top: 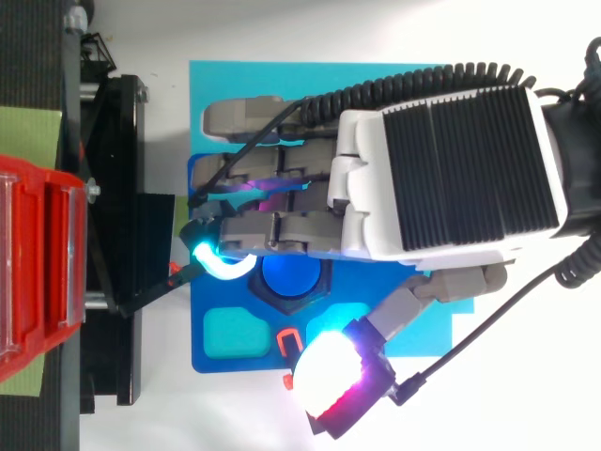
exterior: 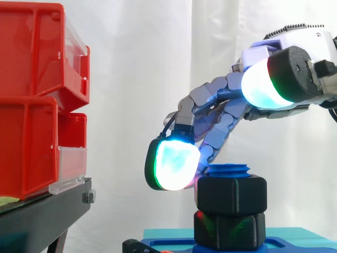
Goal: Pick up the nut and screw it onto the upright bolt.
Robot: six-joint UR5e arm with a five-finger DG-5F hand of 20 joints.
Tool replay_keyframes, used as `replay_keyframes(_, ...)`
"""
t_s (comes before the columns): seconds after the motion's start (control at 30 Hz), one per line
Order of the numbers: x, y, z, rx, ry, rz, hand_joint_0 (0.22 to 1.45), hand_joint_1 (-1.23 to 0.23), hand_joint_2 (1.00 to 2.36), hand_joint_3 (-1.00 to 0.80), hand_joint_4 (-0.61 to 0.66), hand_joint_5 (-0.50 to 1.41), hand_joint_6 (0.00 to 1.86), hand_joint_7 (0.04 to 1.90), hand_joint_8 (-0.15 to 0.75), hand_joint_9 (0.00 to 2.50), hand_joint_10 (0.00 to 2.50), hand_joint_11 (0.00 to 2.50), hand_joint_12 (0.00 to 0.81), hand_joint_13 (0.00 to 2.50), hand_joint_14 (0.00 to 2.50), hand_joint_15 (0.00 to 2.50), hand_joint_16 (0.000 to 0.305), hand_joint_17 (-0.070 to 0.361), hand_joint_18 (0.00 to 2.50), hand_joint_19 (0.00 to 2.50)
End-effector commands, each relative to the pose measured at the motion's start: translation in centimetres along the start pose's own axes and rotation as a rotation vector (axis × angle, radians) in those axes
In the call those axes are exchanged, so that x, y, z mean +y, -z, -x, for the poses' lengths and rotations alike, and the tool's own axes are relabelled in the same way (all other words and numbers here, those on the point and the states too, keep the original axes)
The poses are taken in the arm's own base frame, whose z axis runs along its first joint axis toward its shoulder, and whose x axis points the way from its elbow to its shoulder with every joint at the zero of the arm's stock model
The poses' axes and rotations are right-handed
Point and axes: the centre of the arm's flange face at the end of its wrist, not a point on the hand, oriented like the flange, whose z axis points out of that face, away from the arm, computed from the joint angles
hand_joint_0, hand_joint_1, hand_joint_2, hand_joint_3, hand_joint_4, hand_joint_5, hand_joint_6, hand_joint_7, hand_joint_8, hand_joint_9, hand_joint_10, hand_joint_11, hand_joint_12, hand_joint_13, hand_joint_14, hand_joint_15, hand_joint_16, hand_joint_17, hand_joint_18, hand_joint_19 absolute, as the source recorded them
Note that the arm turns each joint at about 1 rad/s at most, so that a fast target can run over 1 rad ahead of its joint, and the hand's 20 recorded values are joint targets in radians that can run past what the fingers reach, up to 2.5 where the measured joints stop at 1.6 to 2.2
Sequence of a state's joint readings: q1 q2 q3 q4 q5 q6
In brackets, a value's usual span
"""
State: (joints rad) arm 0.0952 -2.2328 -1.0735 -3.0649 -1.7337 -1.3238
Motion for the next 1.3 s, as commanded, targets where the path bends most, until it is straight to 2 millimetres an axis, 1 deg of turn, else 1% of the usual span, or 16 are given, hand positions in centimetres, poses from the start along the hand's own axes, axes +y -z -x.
replay_keyframes(0.0,-0.3,0.2,0.0,0.001,0.000,0.001,0.47,-0.10,1.00,-0.50,0.28,-0.09,0.50,0.97,0.268,0.63,0.00,0.00,0.332,0.31,0.00,0.00,0.034,0.077,0.00,0.00)
replay_keyframes(0.1,-0.5,0.2,0.2,-0.003,0.000,0.005,0.47,-0.11,1.00,-0.50,0.29,-0.08,0.50,1.07,0.273,0.66,0.00,0.00,0.327,0.32,0.00,0.00,0.033,0.075,0.00,0.00)
replay_keyframes(0.23,-0.9,0.4,0.3,-0.004,0.000,0.007,0.48,-0.12,1.00,-0.50,0.27,-0.07,0.50,1.18,0.277,0.67,0.00,0.00,0.321,0.33,0.00,0.00,0.032,0.072,0.00,0.00)
replay_keyframes(0.47,-1.4,0.6,0.5,-0.005,-0.001,0.015,0.49,-0.14,1.00,-0.50,0.26,-0.05,0.50,1.29,0.280,0.69,0.00,0.00,0.310,0.36,0.00,0.00,0.029,0.066,0.00,0.00)
replay_keyframes(0.73,-1.9,0.8,0.5,-0.001,-0.002,0.013,0.50,-0.19,1.00,-0.50,0.26,-0.02,0.50,1.42,0.284,0.79,0.00,0.00,0.293,0.42,0.00,0.00,0.026,0.059,0.00,0.00)
replay_keyframes(0.93,-2.2,1.1,0.3,0.017,-0.002,0.004,0.50,-0.19,1.00,-0.50,0.22,0.01,0.50,1.50,0.289,0.87,0.00,0.00,0.281,0.48,0.00,0.00,0.024,0.053,0.02,0.00)
replay_keyframes(1.03,-2.4,1.2,0.4,0.016,-0.002,0.001,0.51,-0.20,1.00,-0.50,0.20,0.02,0.51,1.53,0.294,0.94,0.00,0.00,0.273,0.53,0.00,0.00,0.022,0.048,0.08,0.00)
replay_keyframes(1.13,-2.4,1.2,0.5,0.015,-0.002,0.004,0.51,-0.21,1.00,-0.50,0.17,0.04,0.53,1.49,0.291,1.00,0.00,0.00,0.263,0.56,0.00,0.00,0.020,0.044,0.12,0.00)
replay_keyframes(1.27,-2.6,1.3,0.5,0.013,-0.002,0.008,0.51,-0.22,1.00,-0.50,0.15,0.04,0.54,1.46,0.290,1.00,0.00,0.00,0.257,0.57,0.00,0.00,0.018,0.041,0.14,0.00)
